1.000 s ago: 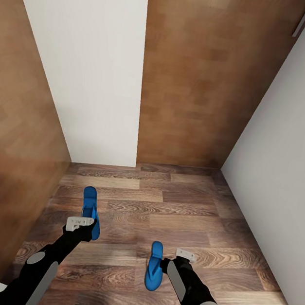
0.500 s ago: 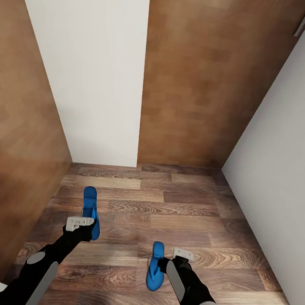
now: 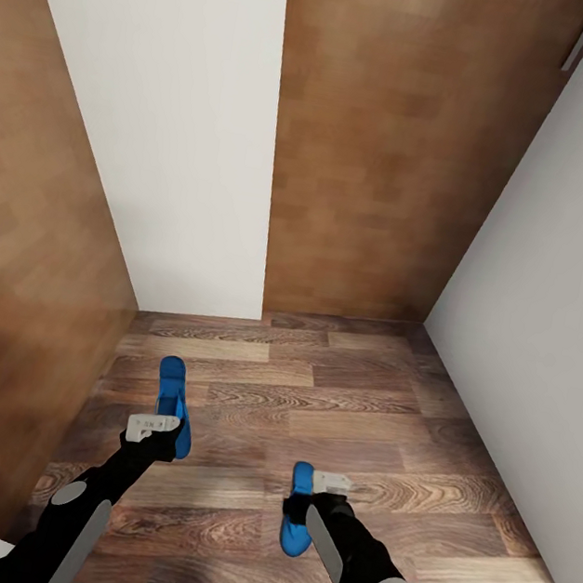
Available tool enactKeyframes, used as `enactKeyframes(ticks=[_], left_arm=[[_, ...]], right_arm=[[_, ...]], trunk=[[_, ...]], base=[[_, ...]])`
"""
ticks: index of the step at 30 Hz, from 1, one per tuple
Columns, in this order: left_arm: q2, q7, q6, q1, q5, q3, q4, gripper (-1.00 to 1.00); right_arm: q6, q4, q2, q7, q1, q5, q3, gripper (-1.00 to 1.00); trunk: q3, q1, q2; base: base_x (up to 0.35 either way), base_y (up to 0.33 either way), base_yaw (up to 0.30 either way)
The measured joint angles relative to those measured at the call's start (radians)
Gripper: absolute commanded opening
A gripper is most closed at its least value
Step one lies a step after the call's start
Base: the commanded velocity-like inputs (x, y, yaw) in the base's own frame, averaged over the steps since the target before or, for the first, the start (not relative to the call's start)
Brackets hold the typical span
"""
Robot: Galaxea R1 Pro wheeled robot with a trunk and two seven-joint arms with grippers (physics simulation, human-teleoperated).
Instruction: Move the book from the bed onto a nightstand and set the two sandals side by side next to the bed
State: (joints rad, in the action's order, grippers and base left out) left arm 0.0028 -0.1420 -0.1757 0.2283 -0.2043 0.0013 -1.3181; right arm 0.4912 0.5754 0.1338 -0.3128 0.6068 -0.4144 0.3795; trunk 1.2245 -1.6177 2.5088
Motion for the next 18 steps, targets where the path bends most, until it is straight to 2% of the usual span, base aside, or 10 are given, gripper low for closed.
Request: enactKeyframes(ticks=[6, 18], left_arm=[[0.0, 0.0, 0.0, 0.0, 0.0, 0.0, 0.0, -1.0], [0.0, -0.001, -0.001, 0.0, 0.0, 0.0, 0.0, -1.0]], right_arm=[[0.0, 0.0, -0.001, 0.0, 0.0, 0.0, 0.001, 1.0], [0.0, 0.0, -0.001, 0.0, 0.0, 0.0, 0.001, 1.0]], trunk=[[0.0, 0.0, 0.0], [0.004, -0.001, 0.0]], base=[[0.071, 0.147, 0.0], [0.006, 0.011, 0.0]])
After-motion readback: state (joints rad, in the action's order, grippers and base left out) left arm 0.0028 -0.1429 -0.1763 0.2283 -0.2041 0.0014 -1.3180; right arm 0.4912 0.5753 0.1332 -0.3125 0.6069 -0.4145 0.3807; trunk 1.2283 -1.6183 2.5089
